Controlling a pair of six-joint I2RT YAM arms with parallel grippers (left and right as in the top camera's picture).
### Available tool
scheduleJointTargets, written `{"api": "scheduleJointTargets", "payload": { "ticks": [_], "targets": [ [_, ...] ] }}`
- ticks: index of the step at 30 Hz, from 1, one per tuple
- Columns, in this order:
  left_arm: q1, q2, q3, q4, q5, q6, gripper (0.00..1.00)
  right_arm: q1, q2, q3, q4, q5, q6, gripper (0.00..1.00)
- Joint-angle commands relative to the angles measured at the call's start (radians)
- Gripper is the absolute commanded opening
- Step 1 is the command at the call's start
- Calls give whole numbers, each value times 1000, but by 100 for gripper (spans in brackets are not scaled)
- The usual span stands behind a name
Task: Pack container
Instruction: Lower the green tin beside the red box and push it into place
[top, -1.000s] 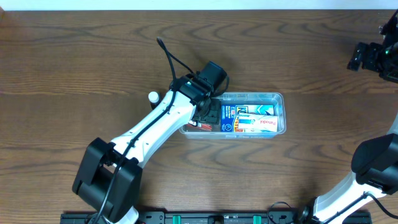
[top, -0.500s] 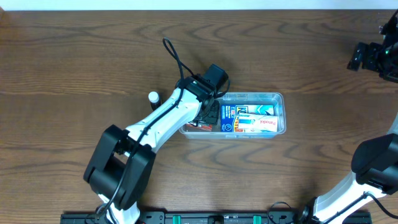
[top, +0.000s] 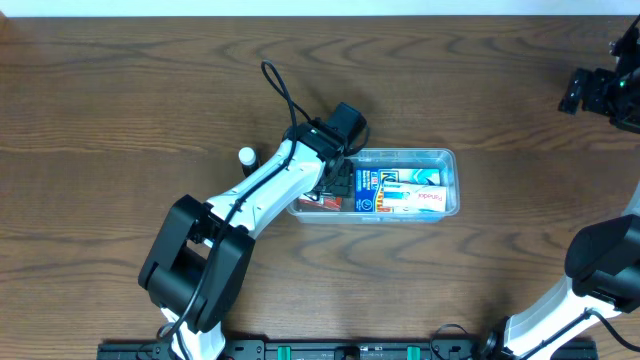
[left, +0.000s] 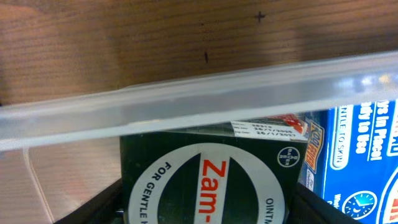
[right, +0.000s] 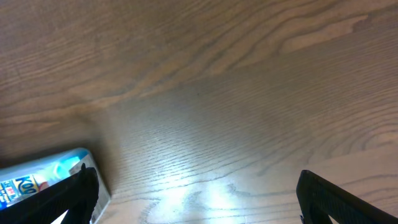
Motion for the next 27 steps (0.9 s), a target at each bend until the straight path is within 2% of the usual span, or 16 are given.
{"api": "scheduleJointTargets", "payload": {
  "ticks": [1,3,8,20,27],
  "targets": [
    [6,2,-5,-2,-15,-14,91,-5,-24,16,-1,2,14,99],
    [6,2,-5,-2,-10,-14,98,-5,-23,16,-1,2,14,99],
    [6,0,-5,-2,-5,-14,98,-5,-24,16,-1,2,14,99],
    [5,-4,66,-2,130,-12,98,-5,-24,16,-1,2,14,99],
    [4,-19,71,-3,129,-3,98,-5,-24,16,-1,2,14,99]
  ]
}}
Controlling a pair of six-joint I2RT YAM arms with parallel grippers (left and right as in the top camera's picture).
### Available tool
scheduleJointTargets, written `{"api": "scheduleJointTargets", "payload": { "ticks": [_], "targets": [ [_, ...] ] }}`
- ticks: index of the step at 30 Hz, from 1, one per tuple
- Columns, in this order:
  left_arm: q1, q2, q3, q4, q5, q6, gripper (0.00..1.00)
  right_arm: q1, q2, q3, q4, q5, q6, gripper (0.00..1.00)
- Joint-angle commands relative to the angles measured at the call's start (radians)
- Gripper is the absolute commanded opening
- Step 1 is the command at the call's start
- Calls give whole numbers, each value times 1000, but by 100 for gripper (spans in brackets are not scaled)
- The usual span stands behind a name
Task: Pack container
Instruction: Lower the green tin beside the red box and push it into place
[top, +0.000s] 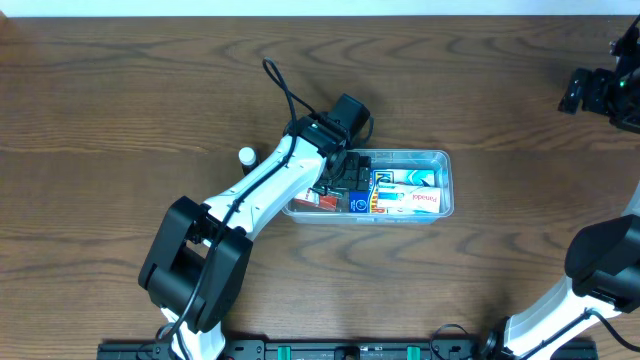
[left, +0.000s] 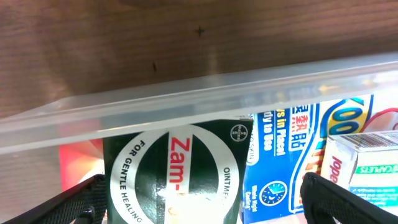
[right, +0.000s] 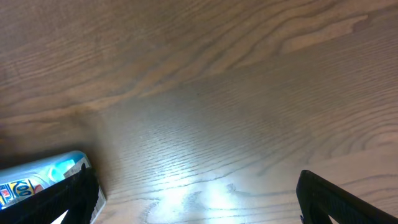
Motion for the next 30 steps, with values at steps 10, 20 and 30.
{"api": "scheduleJointTargets", "payload": {
  "ticks": [10,20,30],
  "targets": [
    [38,-21,19,-38,-21,11,98,-5,-24,16,-1,2,14,99],
    [61,-58,19,-52,-24,52,98,-5,-24,16,-1,2,14,99],
    [53,-116,19,-71,-23,56,100,-5,-23,16,-1,2,14,99]
  ]
}}
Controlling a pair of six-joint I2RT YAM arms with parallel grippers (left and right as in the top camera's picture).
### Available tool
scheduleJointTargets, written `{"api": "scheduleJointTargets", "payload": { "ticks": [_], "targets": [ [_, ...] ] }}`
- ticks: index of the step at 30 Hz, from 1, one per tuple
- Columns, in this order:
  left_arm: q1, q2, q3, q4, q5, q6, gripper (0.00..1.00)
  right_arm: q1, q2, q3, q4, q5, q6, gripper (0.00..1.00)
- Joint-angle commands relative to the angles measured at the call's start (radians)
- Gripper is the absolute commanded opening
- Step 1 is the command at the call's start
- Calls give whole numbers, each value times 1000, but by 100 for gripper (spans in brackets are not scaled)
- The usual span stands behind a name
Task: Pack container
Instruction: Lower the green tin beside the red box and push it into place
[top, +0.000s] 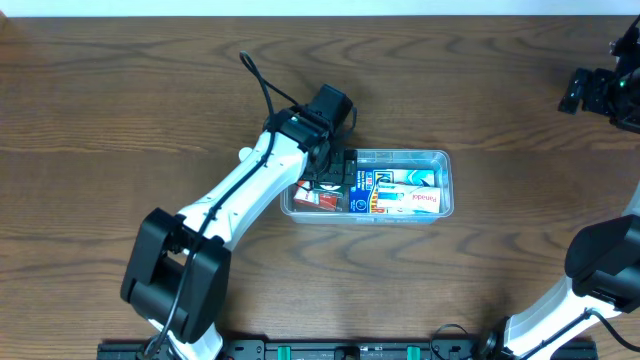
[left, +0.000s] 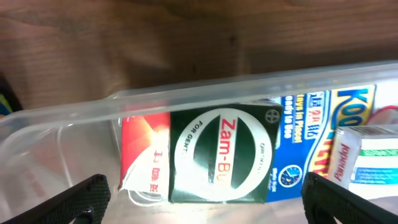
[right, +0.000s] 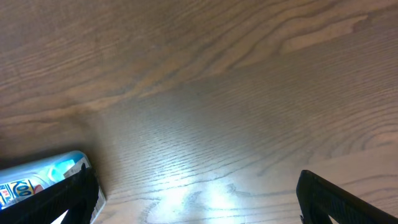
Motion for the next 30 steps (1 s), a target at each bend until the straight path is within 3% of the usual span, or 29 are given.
{"api": "scheduleJointTargets", "payload": {
  "ticks": [1,4,13,20,25,30],
  "targets": [
    [-10,-45,19,-8,-11,17,100,-5,-24,16,-1,2,14,99],
    [-36,-66,19,-8,-10,16,96,-5,-24,16,-1,2,14,99],
    [-158,-44,17,46,-23,44,39,-5,-24,16,-1,2,14,99],
    [-159,-15,17,58,-27,30,29,-5,-24,16,-1,2,14,99],
    [-159,9,15,92,-26,30,6,-5,-24,16,-1,2,14,99],
    [-159,47,15,101,-27,31,6,-5,-23,16,-1,2,14,99]
  ]
}}
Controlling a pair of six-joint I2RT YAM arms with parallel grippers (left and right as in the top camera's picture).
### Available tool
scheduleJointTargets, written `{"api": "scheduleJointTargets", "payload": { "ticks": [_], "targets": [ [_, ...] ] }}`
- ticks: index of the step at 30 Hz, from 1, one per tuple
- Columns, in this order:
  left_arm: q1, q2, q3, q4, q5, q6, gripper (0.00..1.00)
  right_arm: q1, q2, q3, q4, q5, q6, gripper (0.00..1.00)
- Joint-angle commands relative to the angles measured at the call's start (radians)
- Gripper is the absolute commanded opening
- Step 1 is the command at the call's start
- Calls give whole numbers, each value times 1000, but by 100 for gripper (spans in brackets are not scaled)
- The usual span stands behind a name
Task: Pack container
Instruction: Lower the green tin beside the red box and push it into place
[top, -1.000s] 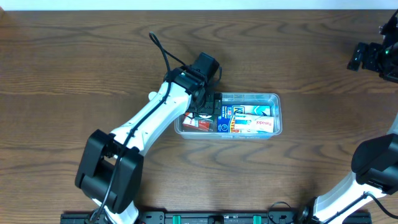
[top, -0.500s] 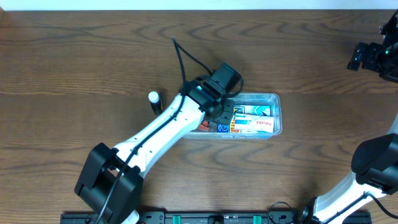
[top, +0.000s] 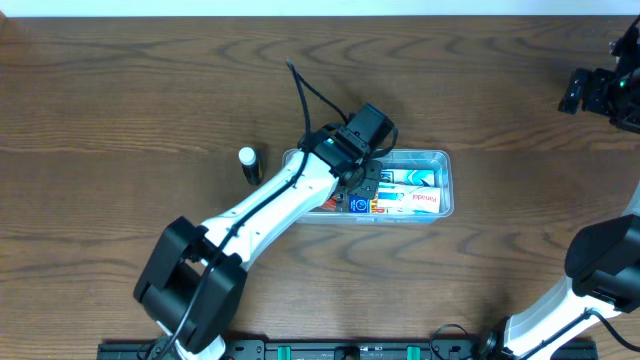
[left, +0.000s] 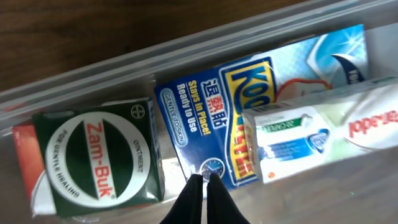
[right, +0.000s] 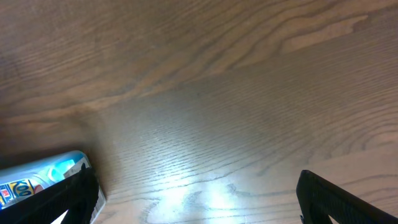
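Observation:
A clear plastic container (top: 440, 157) lies mid-table. In it, from left to right, sit a red box (left: 22, 162), a green Zam-Buk box (left: 96, 155), a blue Kool box (left: 249, 118) and a white Panadol box (left: 323, 130). My left gripper (left: 202, 182) hangs over the container's middle (top: 360, 190), shut with its fingers pressed together and nothing between them. Far off at the table's back right, my right gripper (top: 592, 92) is open and empty (right: 199, 199) above bare wood.
A small dark bottle with a white cap (top: 247, 160) stands on the table just left of the container. The container's near corner (right: 37, 177) shows at the left edge of the right wrist view. Brown wooden table (top: 120, 90) all round.
My left gripper was open above the container's left part, over the Zam-Buk box. Now it is shut and over the container's middle. The small bottle is no longer hidden by the arm.
First my left gripper was low in the container's left part with the Zam-Buk box between its fingers. Then it stood open with the box lying in the container. Later it was higher, still open. Now it is shut and empty. The right arm stayed still.

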Motion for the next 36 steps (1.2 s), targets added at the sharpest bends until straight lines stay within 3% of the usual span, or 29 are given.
{"api": "scheduleJointTargets", "payload": {
  "ticks": [1,30,36],
  "targets": [
    [3,37,15,0,-20,6,6,-5,-23,16,-1,2,14,99],
    [3,103,10,8,-84,11,7,-5,-24,16,-1,2,14,99],
    [3,103,10,8,-84,11,33,-5,-24,16,-1,2,14,99]
  ]
}}
